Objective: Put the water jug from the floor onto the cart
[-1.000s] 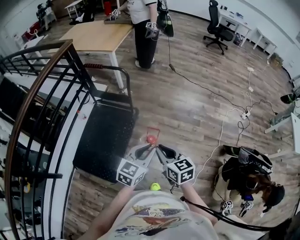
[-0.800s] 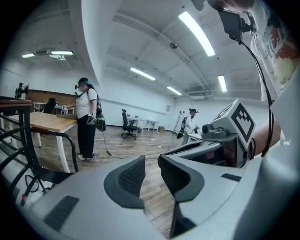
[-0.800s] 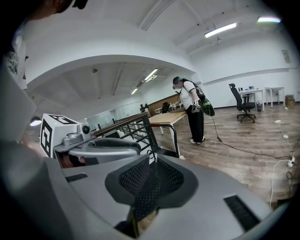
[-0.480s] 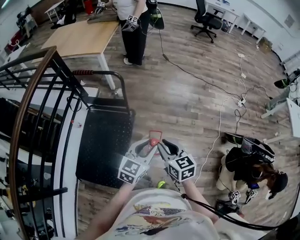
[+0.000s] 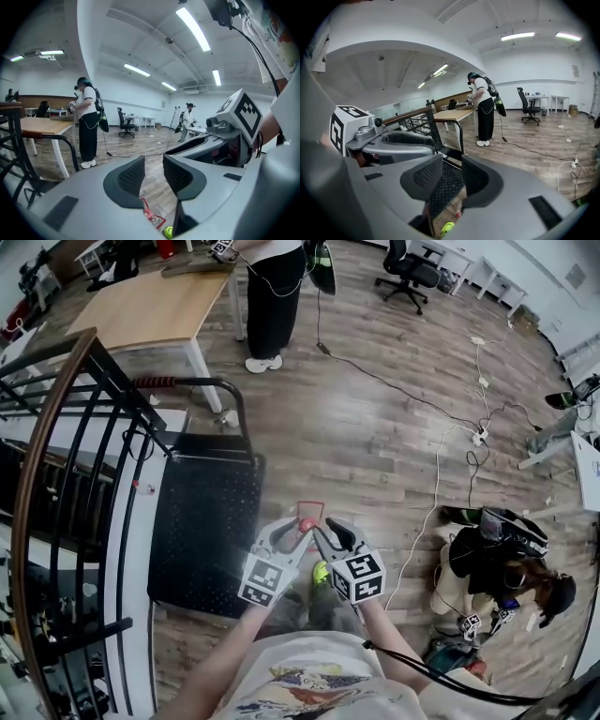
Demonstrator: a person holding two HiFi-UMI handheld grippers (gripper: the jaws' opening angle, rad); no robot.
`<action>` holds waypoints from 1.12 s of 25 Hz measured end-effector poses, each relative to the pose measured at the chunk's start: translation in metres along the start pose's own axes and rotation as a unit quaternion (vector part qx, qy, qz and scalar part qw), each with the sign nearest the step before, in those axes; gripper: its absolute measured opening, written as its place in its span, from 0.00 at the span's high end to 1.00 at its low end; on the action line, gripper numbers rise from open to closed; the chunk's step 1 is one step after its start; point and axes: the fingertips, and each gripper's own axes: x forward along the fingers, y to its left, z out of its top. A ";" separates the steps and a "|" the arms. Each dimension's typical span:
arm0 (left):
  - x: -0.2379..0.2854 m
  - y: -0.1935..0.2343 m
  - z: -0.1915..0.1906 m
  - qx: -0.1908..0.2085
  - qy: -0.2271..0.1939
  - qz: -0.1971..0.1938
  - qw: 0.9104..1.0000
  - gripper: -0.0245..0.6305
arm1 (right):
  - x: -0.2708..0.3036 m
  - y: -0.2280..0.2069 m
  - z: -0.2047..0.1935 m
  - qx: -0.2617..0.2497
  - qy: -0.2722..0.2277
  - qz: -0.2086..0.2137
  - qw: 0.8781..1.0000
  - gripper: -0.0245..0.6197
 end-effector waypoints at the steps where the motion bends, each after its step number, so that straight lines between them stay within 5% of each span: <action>1: 0.003 0.002 -0.004 0.004 0.003 0.001 1.000 0.77 | 0.003 -0.002 -0.002 -0.001 0.000 -0.003 1.000 0.77; 10: 0.043 0.027 -0.057 -0.004 0.023 0.041 0.999 0.78 | 0.048 -0.021 -0.043 0.005 0.014 0.002 1.000 0.88; 28: 0.154 0.078 -0.198 -0.037 0.058 0.090 0.994 0.78 | 0.156 -0.102 -0.173 0.007 0.075 -0.001 0.997 0.84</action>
